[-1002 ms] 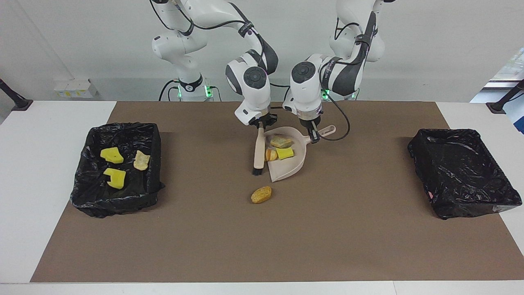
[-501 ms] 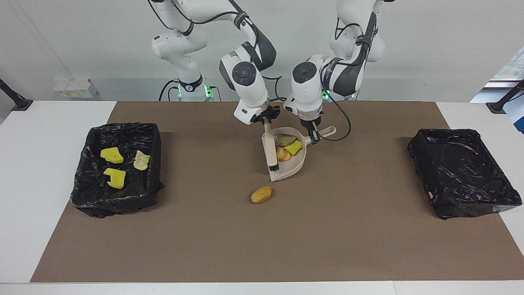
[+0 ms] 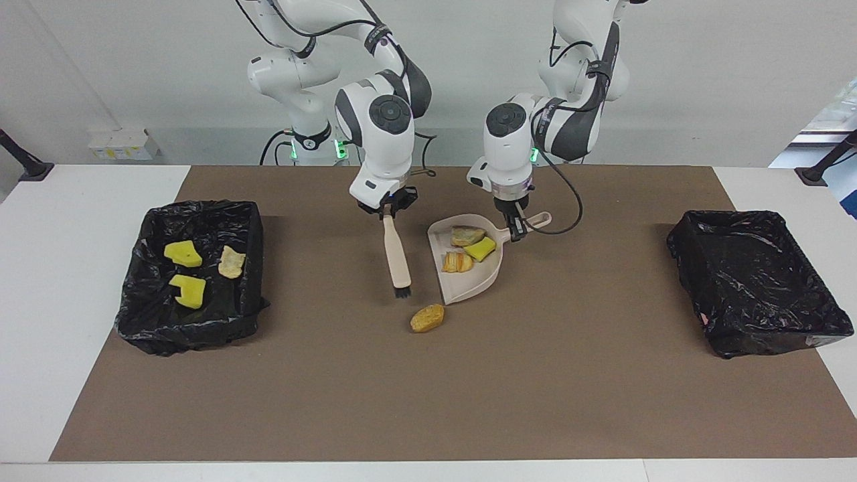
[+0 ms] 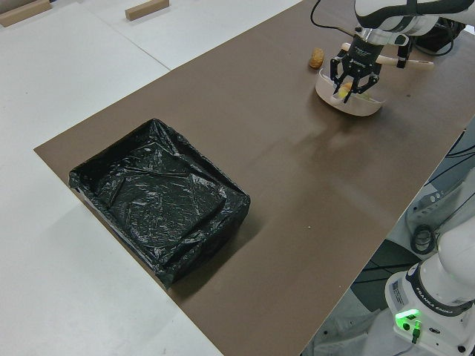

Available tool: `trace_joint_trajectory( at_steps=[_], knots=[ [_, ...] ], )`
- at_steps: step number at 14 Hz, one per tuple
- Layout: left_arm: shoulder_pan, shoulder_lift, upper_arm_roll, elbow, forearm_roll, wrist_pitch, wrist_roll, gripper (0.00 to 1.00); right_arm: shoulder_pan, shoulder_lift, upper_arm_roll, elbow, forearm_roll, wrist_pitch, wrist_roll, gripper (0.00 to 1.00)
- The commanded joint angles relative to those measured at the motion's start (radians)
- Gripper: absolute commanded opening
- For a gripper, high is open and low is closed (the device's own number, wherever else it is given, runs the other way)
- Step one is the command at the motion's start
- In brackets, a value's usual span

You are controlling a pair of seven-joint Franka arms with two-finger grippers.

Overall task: Sweep and dump trash in bin
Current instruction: 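Sweep the sponges and bread into the dustpan with the right gripper, then sweep the last bread chunk into the dustpan with the right gripper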

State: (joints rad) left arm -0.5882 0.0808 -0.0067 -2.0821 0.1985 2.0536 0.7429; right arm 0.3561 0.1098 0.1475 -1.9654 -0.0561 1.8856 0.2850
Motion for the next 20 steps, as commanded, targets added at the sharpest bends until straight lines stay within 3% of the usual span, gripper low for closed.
trace_joint_trajectory(
  at_steps=[1,5,7,10,15,20],
  knots=[
    [0.062,0.000,-0.001,-0.015,0.006,0.060,0.007,0.00,-0.045,0.086,0.009,0.117,-0.083,-0.008,-0.069,0.00],
    [0.132,0.026,0.001,0.007,0.007,0.094,0.012,0.00,-0.031,0.247,0.011,0.249,-0.129,-0.011,-0.087,0.00],
    [0.139,0.027,0.001,0.004,0.007,0.094,0.016,0.00,-0.026,0.284,0.018,0.284,-0.125,-0.005,-0.096,0.00],
    [0.142,0.043,0.004,0.002,0.009,0.094,0.035,0.00,0.006,0.284,0.044,0.275,-0.049,0.021,-0.102,0.00],
    [0.165,0.036,0.004,-0.018,0.009,0.077,0.035,0.00,0.011,0.248,0.153,0.178,0.175,0.181,-0.058,0.00],
    [0.182,0.033,0.002,-0.019,0.009,0.079,0.096,0.00,0.012,0.231,0.190,0.177,0.188,0.127,0.081,0.00]
  ],
)
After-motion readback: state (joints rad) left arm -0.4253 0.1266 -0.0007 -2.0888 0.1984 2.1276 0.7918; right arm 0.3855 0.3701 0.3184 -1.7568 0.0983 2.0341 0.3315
